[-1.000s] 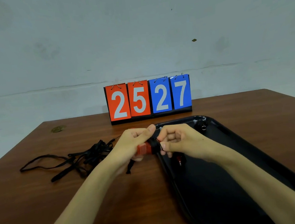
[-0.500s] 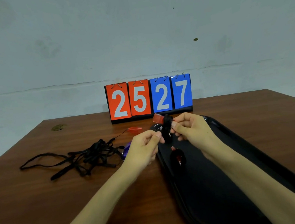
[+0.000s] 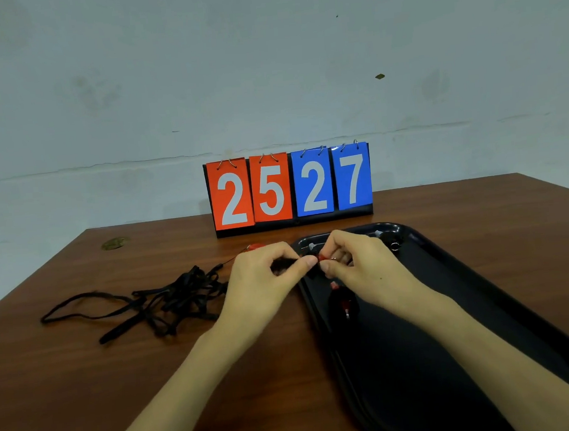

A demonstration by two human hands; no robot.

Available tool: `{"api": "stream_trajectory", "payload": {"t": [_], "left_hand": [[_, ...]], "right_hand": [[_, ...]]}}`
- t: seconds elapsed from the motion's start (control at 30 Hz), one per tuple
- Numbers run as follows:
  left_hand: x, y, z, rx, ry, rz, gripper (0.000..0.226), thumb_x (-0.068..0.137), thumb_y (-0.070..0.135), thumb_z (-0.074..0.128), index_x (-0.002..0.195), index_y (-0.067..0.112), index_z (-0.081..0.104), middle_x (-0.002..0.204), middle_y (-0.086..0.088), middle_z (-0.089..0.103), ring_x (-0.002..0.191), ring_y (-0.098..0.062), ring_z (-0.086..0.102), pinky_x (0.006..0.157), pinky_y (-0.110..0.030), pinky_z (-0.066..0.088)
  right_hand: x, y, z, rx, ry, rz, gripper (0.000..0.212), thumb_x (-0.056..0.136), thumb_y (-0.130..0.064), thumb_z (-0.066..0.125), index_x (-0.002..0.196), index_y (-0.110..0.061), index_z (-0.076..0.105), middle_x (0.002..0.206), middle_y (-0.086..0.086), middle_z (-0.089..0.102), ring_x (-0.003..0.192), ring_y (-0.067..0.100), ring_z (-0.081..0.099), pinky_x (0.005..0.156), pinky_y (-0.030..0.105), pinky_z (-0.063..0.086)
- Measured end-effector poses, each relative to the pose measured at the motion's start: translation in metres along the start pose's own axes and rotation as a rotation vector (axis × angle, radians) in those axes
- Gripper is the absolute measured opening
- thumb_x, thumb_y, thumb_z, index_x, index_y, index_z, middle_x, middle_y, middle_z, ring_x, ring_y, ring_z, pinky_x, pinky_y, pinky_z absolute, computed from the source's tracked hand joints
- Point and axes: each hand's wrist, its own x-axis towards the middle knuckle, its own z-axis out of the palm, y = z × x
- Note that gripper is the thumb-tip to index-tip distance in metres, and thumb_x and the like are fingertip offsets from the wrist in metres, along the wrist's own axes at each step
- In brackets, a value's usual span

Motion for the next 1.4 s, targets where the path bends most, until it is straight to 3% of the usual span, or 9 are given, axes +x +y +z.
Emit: {"api": "stream_trajectory", "payload": {"t": [0.2, 0.33, 0.43, 0.5, 0.63, 0.73, 0.93, 1.17, 1.4], "left_hand": [[0.006, -0.004, -0.004, -0.1, 0.044, -0.145, 0.005, 0.076, 0.029, 0.073, 0.074, 0.028, 0.068, 0.073, 0.012, 0.067, 0.074, 0.001, 0.06, 0.065, -0.009, 0.046], [0.011, -0.001, -0.013, -0.39, -0.049, -0.336, 0.004, 0.081, 0.022, 0.068, 0.078, 0.022, 0.071, 0.074, 0.01, 0.071, 0.075, 0.003, 0.064, 0.065, -0.009, 0.048], [0.011, 0.0, -0.015, -0.718, -0.134, -0.502, 0.014, 0.084, 0.023, 0.062, 0.079, 0.012, 0.07, 0.072, 0.005, 0.069, 0.073, -0.008, 0.064, 0.07, -0.019, 0.052], [0.011, 0.003, -0.013, -0.857, -0.106, -0.531, 0.011, 0.082, 0.019, 0.063, 0.079, 0.011, 0.07, 0.072, 0.001, 0.067, 0.069, -0.011, 0.059, 0.067, -0.022, 0.051], [0.008, 0.006, -0.008, -0.921, 0.003, -0.466, 0.022, 0.07, 0.018, 0.068, 0.09, 0.007, 0.07, 0.074, -0.006, 0.069, 0.064, -0.012, 0.061, 0.066, -0.023, 0.055], [0.006, 0.006, -0.005, -0.896, 0.02, -0.42, 0.02, 0.08, 0.01, 0.064, 0.099, 0.009, 0.07, 0.084, -0.007, 0.073, 0.076, -0.016, 0.069, 0.071, -0.024, 0.057], [0.007, 0.007, -0.004, -1.002, 0.005, -0.456, 0.017, 0.084, 0.005, 0.059, 0.097, 0.003, 0.07, 0.094, -0.013, 0.072, 0.084, -0.021, 0.07, 0.069, -0.025, 0.057], [0.012, -0.001, -0.008, -1.235, -0.146, -0.779, 0.028, 0.071, 0.003, 0.065, 0.099, -0.002, 0.066, 0.098, -0.02, 0.07, 0.085, -0.024, 0.071, 0.067, -0.029, 0.059], [0.016, -0.023, -0.014, -1.148, -0.281, -0.885, 0.027, 0.082, 0.006, 0.06, 0.108, 0.003, 0.059, 0.1, -0.011, 0.066, 0.087, -0.019, 0.067, 0.078, -0.03, 0.056]], "right_hand": [[-0.002, -0.002, 0.0, -0.013, -0.135, -0.092, 0.007, 0.088, -0.017, 0.061, 0.087, -0.023, 0.059, 0.075, -0.008, 0.063, 0.074, 0.004, 0.062, 0.073, 0.02, 0.051], [-0.002, -0.006, -0.002, 0.216, -0.237, -0.085, 0.009, 0.088, -0.012, 0.06, 0.084, -0.019, 0.059, 0.072, -0.003, 0.066, 0.07, 0.005, 0.062, 0.068, 0.02, 0.051], [-0.002, -0.009, -0.008, 0.527, -0.305, 0.053, 0.012, 0.089, -0.007, 0.058, 0.081, -0.015, 0.06, 0.071, -0.002, 0.066, 0.071, 0.011, 0.061, 0.069, 0.023, 0.052], [-0.002, -0.009, -0.01, 0.766, -0.369, 0.196, 0.019, 0.089, -0.003, 0.055, 0.075, -0.015, 0.06, 0.069, -0.001, 0.064, 0.068, 0.011, 0.058, 0.069, 0.024, 0.052], [0.001, -0.007, -0.011, 1.143, -0.451, 0.487, 0.01, 0.078, -0.011, 0.058, 0.07, -0.015, 0.062, 0.069, -0.002, 0.06, 0.061, 0.007, 0.056, 0.062, 0.021, 0.051], [0.004, -0.002, -0.015, 1.262, -0.439, 0.577, 0.007, 0.077, -0.015, 0.058, 0.073, -0.014, 0.064, 0.067, -0.003, 0.059, 0.058, 0.007, 0.056, 0.06, 0.019, 0.049], [0.005, 0.002, -0.015, 1.287, -0.423, 0.605, 0.006, 0.079, -0.015, 0.058, 0.079, -0.014, 0.064, 0.069, -0.004, 0.061, 0.06, 0.006, 0.056, 0.057, 0.018, 0.048], [0.005, 0.002, -0.012, 1.159, -0.404, 0.562, 0.004, 0.074, -0.014, 0.06, 0.076, -0.014, 0.063, 0.067, -0.003, 0.062, 0.06, 0.006, 0.055, 0.059, 0.019, 0.047], [0.005, 0.003, -0.014, 0.997, -0.491, 0.479, 0.024, 0.089, -0.009, 0.051, 0.069, -0.016, 0.062, 0.069, -0.003, 0.06, 0.06, 0.006, 0.054, 0.062, 0.021, 0.046]]}}
